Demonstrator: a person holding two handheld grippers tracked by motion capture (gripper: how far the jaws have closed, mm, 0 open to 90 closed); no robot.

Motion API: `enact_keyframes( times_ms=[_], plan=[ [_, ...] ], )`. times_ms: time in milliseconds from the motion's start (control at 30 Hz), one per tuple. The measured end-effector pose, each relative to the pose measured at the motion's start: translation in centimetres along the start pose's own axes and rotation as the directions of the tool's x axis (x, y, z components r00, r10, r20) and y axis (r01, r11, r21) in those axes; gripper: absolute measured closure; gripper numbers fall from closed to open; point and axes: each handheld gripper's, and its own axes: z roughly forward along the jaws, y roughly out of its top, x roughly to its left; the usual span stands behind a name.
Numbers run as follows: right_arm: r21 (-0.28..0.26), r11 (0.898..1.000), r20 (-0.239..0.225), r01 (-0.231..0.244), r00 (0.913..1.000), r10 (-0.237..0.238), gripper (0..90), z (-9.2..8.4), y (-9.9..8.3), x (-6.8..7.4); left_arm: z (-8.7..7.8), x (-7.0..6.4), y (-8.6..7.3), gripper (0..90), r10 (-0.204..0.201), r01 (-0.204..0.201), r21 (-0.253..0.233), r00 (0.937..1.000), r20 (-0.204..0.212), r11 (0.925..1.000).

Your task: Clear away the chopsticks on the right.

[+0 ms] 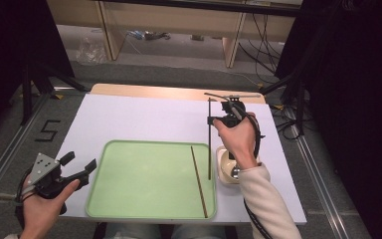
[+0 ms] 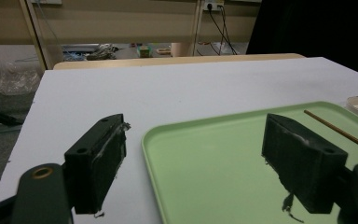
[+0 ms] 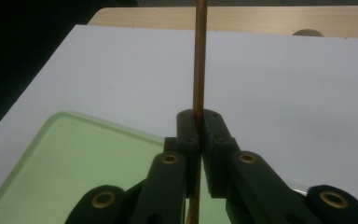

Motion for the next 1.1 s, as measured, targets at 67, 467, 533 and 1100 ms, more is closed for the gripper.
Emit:
enact_keyframes(
  times_ms=[67, 467, 533, 1100],
  plan=[
    [0.003, 1.000, 0.002, 0.000, 1.0000, 0.000, 87.4, 0.1, 0.0, 0.1, 0.0, 0.0, 0.0, 21.2, 0.002, -0.002, 0.001, 1.0000, 0.000, 1.0000],
    [0.059, 0.998, 0.034, 0.032, 0.9989, -0.034, 87.3, 0.4, -0.2, 0.0, 0.0, 0.0, 0.0, 21.2, 0.001, -0.001, 0.001, 1.0000, -0.001, 1.0000],
    [0.070, 0.997, 0.017, -0.014, 0.9998, 0.013, 87.3, 0.5, -0.3, 0.2, 0.0, 0.0, 0.0, 21.2, 0.000, 0.000, 0.001, 1.0000, -0.001, 1.0000],
    [0.142, 0.989, -0.005, -0.038, 0.9992, 0.040, 87.3, 1.3, -0.7, 0.1, 0.0, 0.0, 0.0, 21.3, 0.005, -0.005, 0.000, 1.0000, -0.004, 1.0000]
  ],
)
